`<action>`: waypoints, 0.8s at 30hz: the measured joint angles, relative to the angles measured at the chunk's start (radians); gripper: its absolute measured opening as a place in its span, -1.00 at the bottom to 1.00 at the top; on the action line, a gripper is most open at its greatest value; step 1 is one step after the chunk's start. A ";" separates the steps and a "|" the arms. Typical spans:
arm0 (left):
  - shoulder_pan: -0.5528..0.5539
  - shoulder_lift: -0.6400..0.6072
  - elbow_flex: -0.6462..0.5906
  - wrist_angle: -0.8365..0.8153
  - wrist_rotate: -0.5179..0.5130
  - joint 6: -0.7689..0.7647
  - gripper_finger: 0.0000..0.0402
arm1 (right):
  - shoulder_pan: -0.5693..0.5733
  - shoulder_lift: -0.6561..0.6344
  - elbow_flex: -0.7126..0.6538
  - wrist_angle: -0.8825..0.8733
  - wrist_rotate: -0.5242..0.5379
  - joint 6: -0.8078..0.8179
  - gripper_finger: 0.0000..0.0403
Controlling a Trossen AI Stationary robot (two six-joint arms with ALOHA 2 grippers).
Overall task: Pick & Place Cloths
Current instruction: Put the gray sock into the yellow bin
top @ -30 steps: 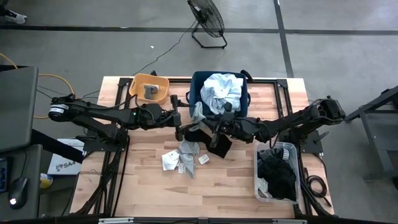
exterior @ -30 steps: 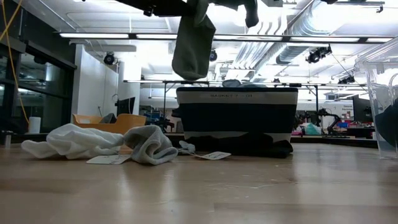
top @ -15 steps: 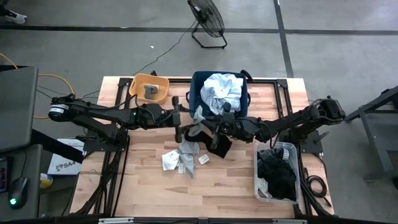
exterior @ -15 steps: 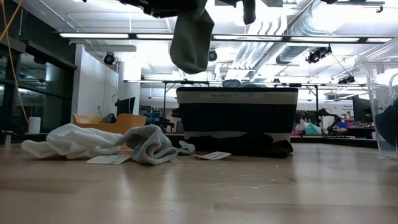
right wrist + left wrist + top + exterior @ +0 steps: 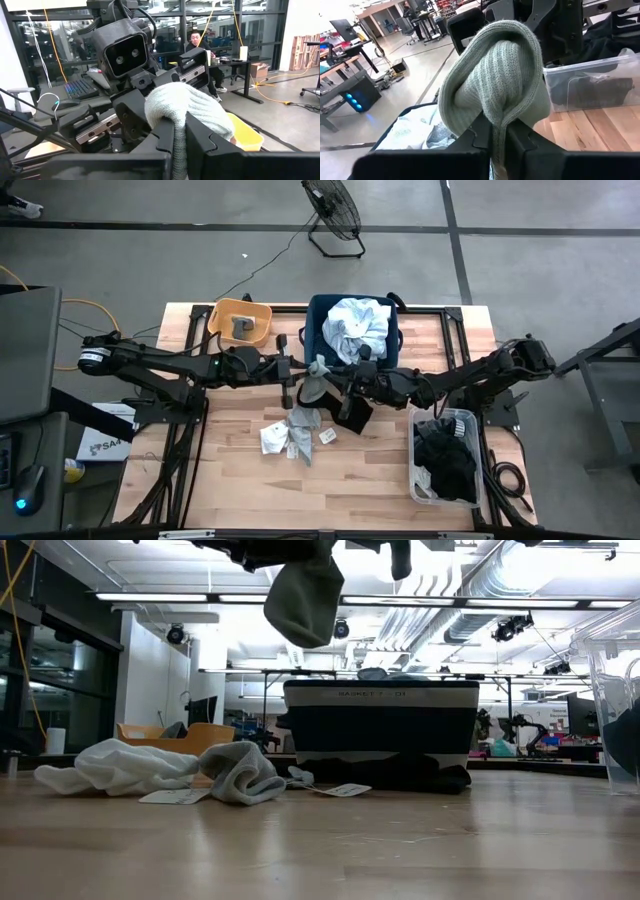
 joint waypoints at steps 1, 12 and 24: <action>0.000 0.000 0.000 0.000 0.000 -0.003 -0.90 | 0.000 0.000 0.000 0.000 0.002 0.000 -0.94; 0.000 -0.001 0.000 -0.008 -0.042 -0.002 -0.95 | 0.001 0.000 0.000 -0.001 -0.001 0.007 -0.38; 0.001 -0.124 0.000 -0.230 -0.413 0.067 -0.95 | 0.001 -0.001 0.000 -0.025 0.116 0.030 0.40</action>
